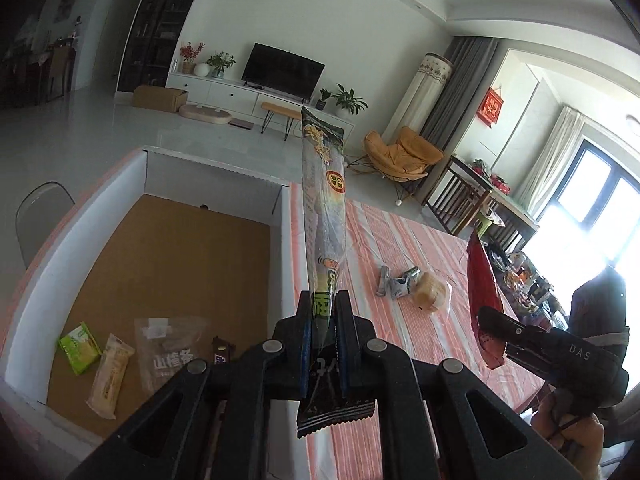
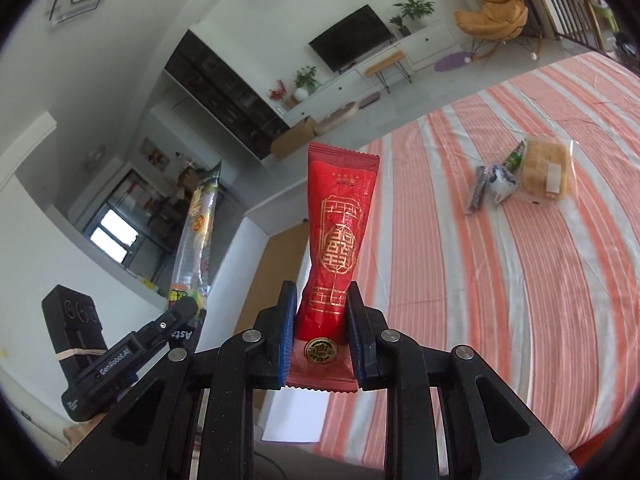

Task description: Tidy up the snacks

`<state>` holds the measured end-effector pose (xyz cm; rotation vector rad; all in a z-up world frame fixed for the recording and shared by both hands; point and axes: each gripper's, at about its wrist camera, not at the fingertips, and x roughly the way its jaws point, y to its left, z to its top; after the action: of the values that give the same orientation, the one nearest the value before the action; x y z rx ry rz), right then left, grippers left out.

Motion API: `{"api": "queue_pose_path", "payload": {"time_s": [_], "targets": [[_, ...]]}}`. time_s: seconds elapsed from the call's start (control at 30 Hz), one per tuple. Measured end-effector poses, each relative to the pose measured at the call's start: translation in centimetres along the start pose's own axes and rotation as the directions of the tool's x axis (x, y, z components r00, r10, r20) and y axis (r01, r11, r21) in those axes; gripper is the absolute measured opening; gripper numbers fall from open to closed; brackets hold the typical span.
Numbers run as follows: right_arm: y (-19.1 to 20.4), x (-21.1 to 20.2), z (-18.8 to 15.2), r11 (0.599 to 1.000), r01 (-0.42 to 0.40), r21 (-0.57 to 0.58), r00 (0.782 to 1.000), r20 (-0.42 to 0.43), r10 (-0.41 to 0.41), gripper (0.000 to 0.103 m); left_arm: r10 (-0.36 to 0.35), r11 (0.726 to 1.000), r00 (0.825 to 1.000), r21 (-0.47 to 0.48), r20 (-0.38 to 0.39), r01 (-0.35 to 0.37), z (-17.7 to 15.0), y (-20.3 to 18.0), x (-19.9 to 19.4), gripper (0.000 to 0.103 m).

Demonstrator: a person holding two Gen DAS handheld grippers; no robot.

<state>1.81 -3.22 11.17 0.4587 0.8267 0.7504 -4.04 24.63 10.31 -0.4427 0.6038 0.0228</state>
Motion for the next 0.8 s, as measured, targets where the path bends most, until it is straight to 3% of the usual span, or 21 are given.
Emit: {"api": "queue_pose_path", "payload": {"time_s": [0.13,0.23,0.3,0.37,0.4,0.43,0.47,0.5,0.53,0.6,0.73,0.8], "targets": [[5.3,4.1,0.2,0.993,-0.1,-0.063,0.992,-0.088,0.094,0.024,0.116,0.991,0.993,-0.073,0.012,-0.115,0.8,5.7,-1.1,0.01],[8.5,7.6,-0.8,0.982,-0.142,-0.122,0.98,-0.16,0.122,0.024,0.21,0.97,0.978,-0.12,-0.007,-0.21,0.1,9.5,-1.1,0.01],[9.8,10.0,-2.0,0.976,-0.147,-0.162,0.973,-0.202,0.113,0.024,0.28,0.952,0.96,-0.124,-0.026,-0.281,-0.8,11.4,-0.6,0.01],[10.3,12.4,-3.3,0.971,-0.149,-0.186,0.964,-0.247,0.1,0.026,0.368,0.922,0.929,-0.111,-0.044,-0.37,-1.6,12.6,0.3,0.012],[10.4,13.4,-4.0,0.968,-0.139,-0.207,0.96,-0.269,0.081,0.03,0.413,0.904,0.909,-0.093,-0.063,-0.417,-2.2,13.3,0.8,0.022],[10.3,14.3,-4.6,0.966,-0.116,-0.229,0.957,-0.287,0.047,0.035,0.445,0.889,0.891,-0.081,-0.088,-0.451,-2.7,13.8,1.4,0.045],[10.1,14.8,-5.2,0.964,-0.091,-0.249,0.954,-0.3,0.013,0.051,0.467,0.876,0.877,-0.079,-0.111,-0.476,-3.3,14.3,2.0,0.062],[9.6,15.0,-5.6,0.962,-0.072,-0.263,0.954,-0.298,-0.01,0.059,0.48,0.867,0.869,-0.088,-0.12,-0.491,-3.9,14.6,2.5,0.087],[8.8,14.8,-5.9,0.959,-0.043,-0.279,0.96,-0.277,-0.038,0.065,0.486,0.862,0.868,-0.103,-0.106,-0.496,-4.2,14.8,2.6,0.091],[7.3,14.1,-6.1,0.947,0.028,-0.321,0.967,-0.232,-0.107,0.065,0.484,0.861,0.871,-0.13,-0.087,-0.491,-4.7,14.7,3.0,0.091],[2.5,11.8,-5.1,0.935,0.179,-0.306,0.963,-0.138,-0.23,0.069,0.424,0.89,0.903,-0.151,-0.068,-0.43,-4.4,12.7,3.7,0.091],[-0.5,10.3,-4.5,0.92,0.277,-0.276,0.948,-0.081,-0.309,0.069,0.388,0.911,0.921,-0.136,-0.042,-0.39,-3.9,10.4,3.7,0.091]]}}
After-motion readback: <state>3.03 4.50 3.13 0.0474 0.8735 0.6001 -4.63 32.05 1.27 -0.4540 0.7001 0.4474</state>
